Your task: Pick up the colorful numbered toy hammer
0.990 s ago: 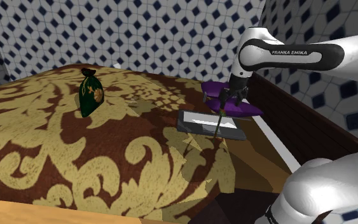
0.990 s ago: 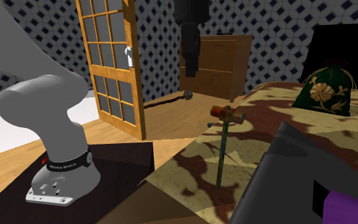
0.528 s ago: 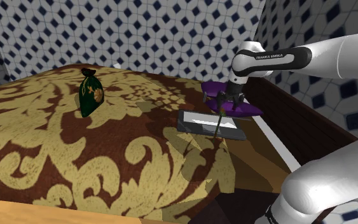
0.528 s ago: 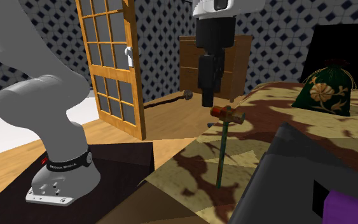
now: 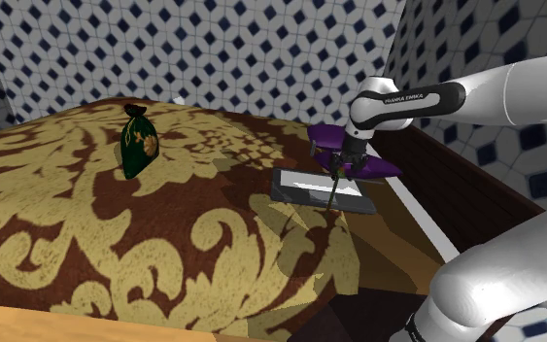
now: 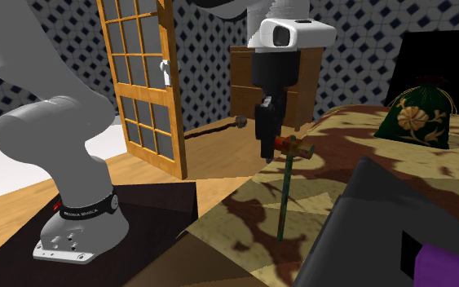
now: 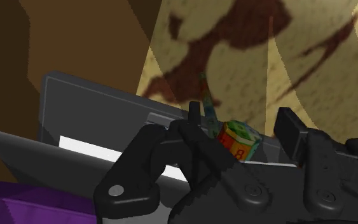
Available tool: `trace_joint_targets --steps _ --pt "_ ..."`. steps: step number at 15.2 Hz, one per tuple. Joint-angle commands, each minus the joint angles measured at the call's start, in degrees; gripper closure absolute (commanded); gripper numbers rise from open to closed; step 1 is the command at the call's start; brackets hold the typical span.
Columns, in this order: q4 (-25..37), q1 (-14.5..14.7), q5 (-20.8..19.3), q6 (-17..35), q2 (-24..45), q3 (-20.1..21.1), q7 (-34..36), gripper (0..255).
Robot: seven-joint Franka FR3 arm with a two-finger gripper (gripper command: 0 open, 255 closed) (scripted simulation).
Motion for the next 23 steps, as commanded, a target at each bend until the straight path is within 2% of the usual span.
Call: trace_joint_targets --steps 1,9,23 --pt "-0.1 0.0 0.0 0.2 0.1 0.0 0.0 255" --pt "-0.1 0.0 0.0 0.1 0.0 0.0 0.0 255" --pt "9.5 0.1 -0.1 -10.9 -1.4 0.3 0.5 255"
